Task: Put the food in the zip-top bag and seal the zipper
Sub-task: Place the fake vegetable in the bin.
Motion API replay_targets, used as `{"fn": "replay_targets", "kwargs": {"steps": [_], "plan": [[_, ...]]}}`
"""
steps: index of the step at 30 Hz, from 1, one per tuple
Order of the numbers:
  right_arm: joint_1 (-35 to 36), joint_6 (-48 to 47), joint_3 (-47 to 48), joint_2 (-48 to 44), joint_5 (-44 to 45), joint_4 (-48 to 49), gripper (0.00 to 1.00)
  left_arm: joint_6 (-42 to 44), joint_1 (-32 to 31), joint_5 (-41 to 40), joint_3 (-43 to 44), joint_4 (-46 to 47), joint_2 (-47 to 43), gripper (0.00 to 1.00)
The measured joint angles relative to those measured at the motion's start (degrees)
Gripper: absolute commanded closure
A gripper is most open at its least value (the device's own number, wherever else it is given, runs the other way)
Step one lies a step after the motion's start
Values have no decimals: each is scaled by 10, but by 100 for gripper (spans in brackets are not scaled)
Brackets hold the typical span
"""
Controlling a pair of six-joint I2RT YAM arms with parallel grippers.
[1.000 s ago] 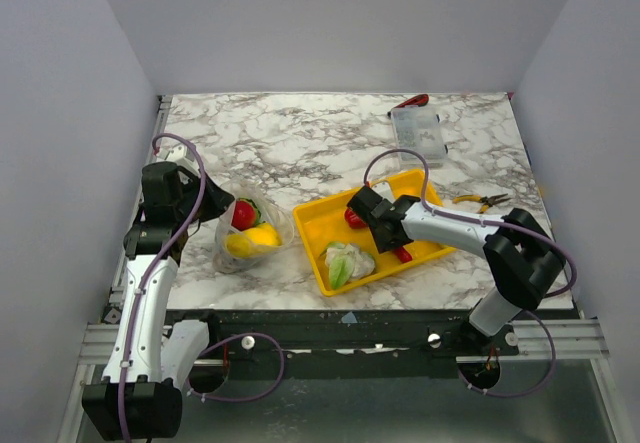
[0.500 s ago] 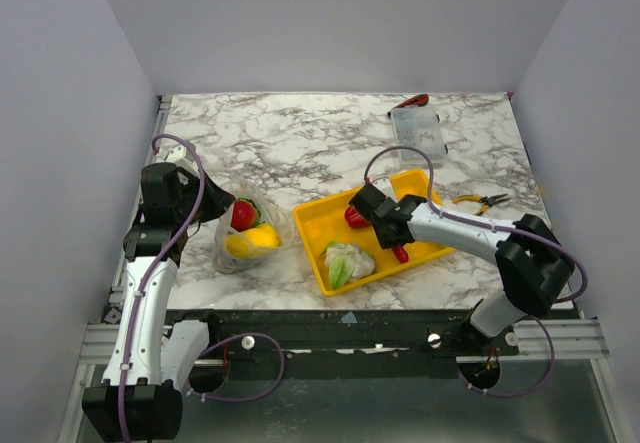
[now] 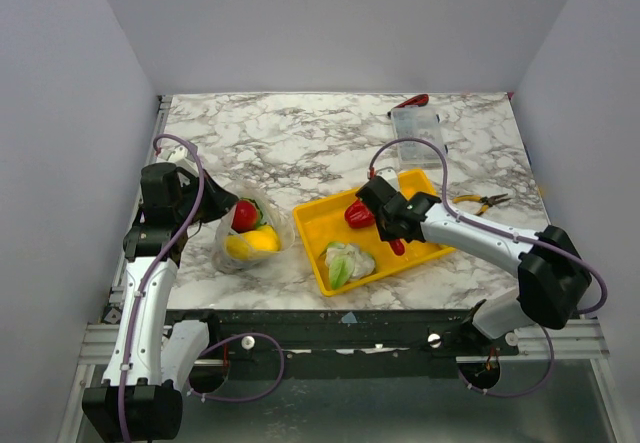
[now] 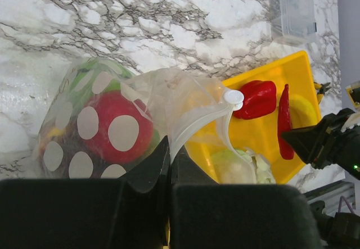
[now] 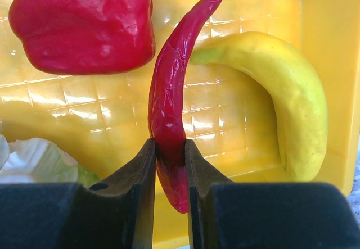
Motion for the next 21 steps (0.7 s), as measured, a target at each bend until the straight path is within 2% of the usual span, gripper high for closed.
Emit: {"fn": "replay_targets", "kwargs": {"steps": [5, 19, 21], "plan": [[0, 0, 0, 11, -4, 1, 62, -4, 0, 16, 0, -2, -1, 100], [-6, 1, -3, 12, -20, 11, 55, -12, 0, 75, 15, -10, 4, 100], [-12, 1, -10, 12, -21, 19, 51, -12, 0, 82, 17, -13, 6, 100]]}}
